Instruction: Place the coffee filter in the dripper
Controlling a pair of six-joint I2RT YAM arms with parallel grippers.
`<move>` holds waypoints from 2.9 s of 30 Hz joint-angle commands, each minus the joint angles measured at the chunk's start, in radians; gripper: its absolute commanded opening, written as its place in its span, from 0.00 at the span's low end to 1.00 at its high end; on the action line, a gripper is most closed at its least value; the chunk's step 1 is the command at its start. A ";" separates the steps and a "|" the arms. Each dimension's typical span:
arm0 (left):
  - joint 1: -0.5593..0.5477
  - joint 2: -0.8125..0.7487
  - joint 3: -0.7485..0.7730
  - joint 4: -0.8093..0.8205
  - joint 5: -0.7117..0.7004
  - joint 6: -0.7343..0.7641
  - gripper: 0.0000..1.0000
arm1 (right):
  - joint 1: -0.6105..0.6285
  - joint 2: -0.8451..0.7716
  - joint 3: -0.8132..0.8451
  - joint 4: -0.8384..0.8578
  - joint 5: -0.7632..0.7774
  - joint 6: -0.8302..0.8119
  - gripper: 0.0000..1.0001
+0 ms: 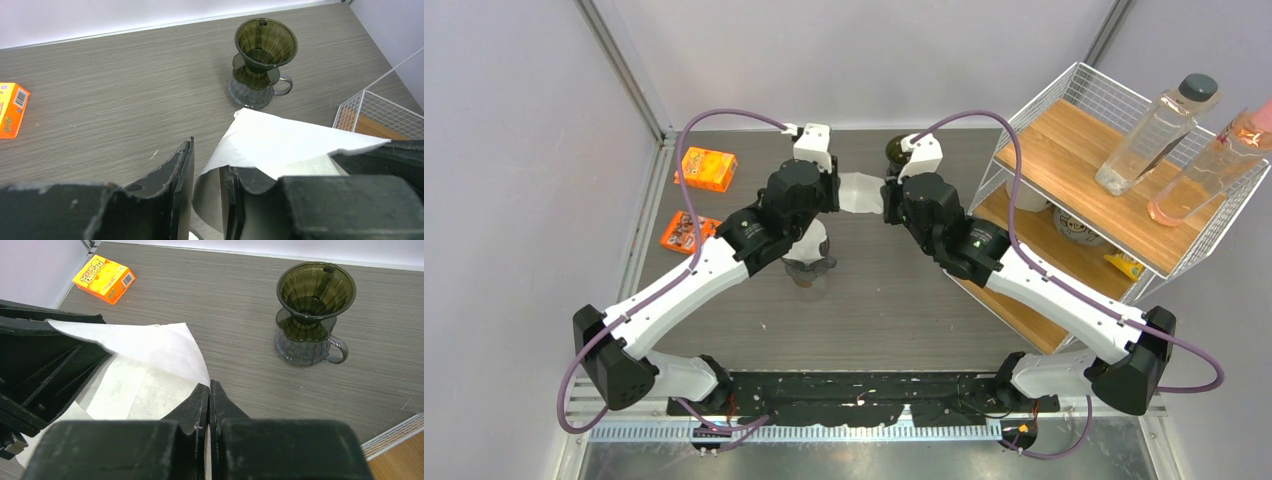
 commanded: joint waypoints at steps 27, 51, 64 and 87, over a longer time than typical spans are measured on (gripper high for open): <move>0.227 -0.487 -0.334 0.163 0.166 -0.052 1.00 | -0.129 0.410 0.567 -0.385 0.058 0.117 0.05; 0.358 -0.513 -0.440 0.188 0.223 -0.088 0.99 | -0.350 0.699 0.889 -0.589 0.073 0.210 0.07; 0.359 -0.511 -0.448 0.205 0.235 -0.083 0.99 | -0.394 0.743 0.876 -0.594 -0.015 0.238 0.15; 0.361 -0.478 -0.431 0.189 0.237 -0.101 1.00 | -0.394 0.728 1.002 -0.608 0.025 0.187 0.58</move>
